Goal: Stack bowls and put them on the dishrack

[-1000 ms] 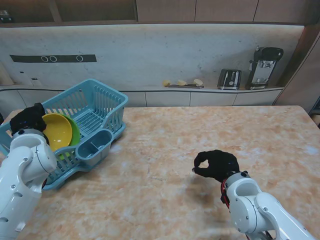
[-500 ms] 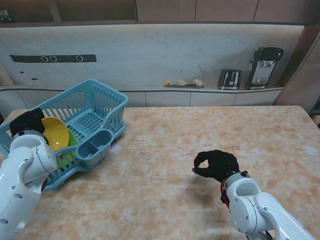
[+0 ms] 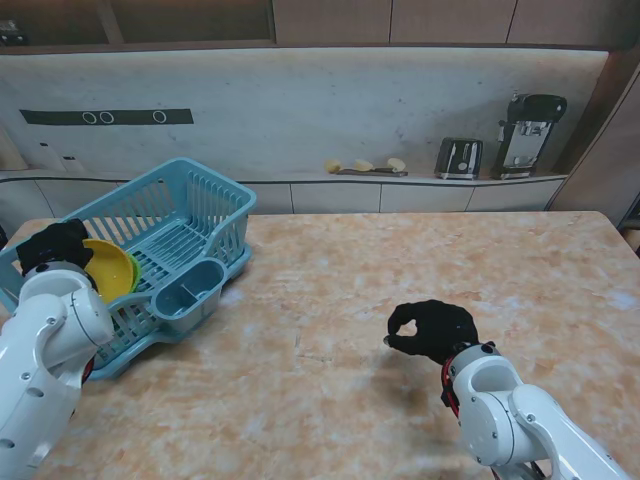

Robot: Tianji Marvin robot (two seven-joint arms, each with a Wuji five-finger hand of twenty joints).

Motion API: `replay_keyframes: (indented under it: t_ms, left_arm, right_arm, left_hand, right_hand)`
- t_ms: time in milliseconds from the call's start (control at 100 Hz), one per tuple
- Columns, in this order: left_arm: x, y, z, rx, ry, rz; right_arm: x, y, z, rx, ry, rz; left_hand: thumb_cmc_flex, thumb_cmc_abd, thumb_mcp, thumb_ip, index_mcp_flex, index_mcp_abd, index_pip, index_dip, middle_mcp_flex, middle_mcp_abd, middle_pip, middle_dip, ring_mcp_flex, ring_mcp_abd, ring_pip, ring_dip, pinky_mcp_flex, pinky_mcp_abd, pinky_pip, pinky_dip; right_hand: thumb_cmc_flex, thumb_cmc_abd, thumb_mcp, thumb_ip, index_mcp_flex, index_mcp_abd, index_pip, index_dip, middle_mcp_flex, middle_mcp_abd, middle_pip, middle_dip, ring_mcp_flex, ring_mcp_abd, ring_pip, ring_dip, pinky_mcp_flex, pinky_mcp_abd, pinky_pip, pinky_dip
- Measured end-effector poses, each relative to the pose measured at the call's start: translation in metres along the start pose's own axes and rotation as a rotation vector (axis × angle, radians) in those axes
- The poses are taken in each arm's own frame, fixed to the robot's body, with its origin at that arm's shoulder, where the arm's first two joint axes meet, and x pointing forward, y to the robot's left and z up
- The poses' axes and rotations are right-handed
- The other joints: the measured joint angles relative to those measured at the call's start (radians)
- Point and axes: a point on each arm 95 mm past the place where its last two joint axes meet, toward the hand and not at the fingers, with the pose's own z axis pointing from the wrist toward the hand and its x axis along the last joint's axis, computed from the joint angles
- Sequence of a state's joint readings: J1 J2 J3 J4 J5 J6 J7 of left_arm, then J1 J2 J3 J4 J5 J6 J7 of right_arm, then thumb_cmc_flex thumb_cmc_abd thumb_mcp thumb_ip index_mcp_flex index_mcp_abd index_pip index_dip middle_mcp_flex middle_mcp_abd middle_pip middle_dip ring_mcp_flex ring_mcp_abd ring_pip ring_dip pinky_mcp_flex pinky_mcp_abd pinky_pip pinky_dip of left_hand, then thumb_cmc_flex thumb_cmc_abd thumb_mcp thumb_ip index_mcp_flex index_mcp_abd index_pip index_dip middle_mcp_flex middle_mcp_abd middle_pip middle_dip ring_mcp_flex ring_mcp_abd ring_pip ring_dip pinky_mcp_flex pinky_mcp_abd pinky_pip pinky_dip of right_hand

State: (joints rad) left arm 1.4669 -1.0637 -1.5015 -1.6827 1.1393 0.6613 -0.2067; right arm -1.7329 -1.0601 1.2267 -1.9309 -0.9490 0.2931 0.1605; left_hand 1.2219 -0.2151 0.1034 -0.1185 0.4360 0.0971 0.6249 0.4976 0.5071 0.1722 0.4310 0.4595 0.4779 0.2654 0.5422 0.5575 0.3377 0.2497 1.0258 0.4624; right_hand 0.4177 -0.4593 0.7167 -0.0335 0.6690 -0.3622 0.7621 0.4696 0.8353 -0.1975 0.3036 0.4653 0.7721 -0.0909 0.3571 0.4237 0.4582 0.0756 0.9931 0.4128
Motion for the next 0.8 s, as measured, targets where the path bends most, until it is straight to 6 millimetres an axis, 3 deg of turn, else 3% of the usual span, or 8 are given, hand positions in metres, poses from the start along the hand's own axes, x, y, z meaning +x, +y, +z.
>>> replay_keyframes:
  t_ms: [120,200,220,450,800]
  left_arm:
    - [-0.001,-0.001,0.0,-0.003,-0.001,-0.007]
    - [-0.003,-0.002,-0.001,-0.001,-0.002,-0.011]
    - [-0.003,-0.003,-0.001,-0.001,-0.002,-0.013]
    - [-0.005,-0.008,-0.004,0.005,0.005,-0.065]
    - [-0.003,-0.024,-0.016,0.077,0.095,-0.105]
  right_arm:
    - [0.0,0.0,0.0,0.001,0.001,0.002]
    - [0.0,0.0,0.0,0.002,0.002,0.002]
    - [0.0,0.0,0.0,0.002,0.002,0.002]
    - [0.0,0.0,0.0,0.002,0.004,0.002]
    - [0.001,0.0,0.0,0.0,0.015,0.006]
  left_hand:
    - [0.0,0.035,-0.107,0.001,-0.016,-0.004,-0.035,0.0,-0.029,0.001,-0.037,-0.036,-0.055,0.013,-0.033,-0.05,-0.04,0.016,-0.001,0.014]
    - [-0.001,0.057,-0.119,0.001,-0.027,-0.006,-0.065,-0.001,-0.029,0.001,-0.042,-0.047,-0.08,0.019,-0.045,-0.067,-0.066,0.026,-0.002,0.022]
    - [-0.001,0.066,-0.119,0.016,-0.027,-0.008,-0.07,-0.002,-0.029,0.001,-0.042,-0.047,-0.08,0.024,-0.04,-0.068,-0.07,0.029,-0.003,0.023]
    - [-0.044,0.08,-0.135,0.016,-0.027,-0.031,-0.092,-0.014,-0.029,0.001,-0.043,-0.048,-0.092,0.038,-0.05,-0.078,-0.096,0.041,-0.012,0.024]
    - [-0.045,0.053,-0.134,0.016,-0.006,-0.096,0.016,0.084,0.027,-0.038,-0.017,-0.02,0.013,0.004,-0.022,-0.042,-0.035,0.028,-0.012,0.026]
  right_hand:
    - [0.0,0.0,0.0,0.0,0.0,0.0,0.0,0.0,0.0,0.0,0.0,0.0,0.0,0.0,0.0,0.0,0.0,0.0,0.0,0.0]
    - [0.0,0.0,0.0,0.0,0.0,0.0,0.0,0.0,0.0,0.0,0.0,0.0,0.0,0.0,0.0,0.0,0.0,0.0,0.0,0.0]
    - [0.0,0.0,0.0,0.0,0.0,0.0,0.0,0.0,0.0,0.0,0.0,0.0,0.0,0.0,0.0,0.0,0.0,0.0,0.0,0.0]
    - [0.0,0.0,0.0,0.0,0.0,0.0,0.0,0.0,0.0,0.0,0.0,0.0,0.0,0.0,0.0,0.0,0.0,0.0,0.0,0.001]
    - [0.0,0.0,0.0,0.0,0.0,0.0,0.0,0.0,0.0,0.0,0.0,0.0,0.0,0.0,0.0,0.0,0.0,0.0,0.0,0.001]
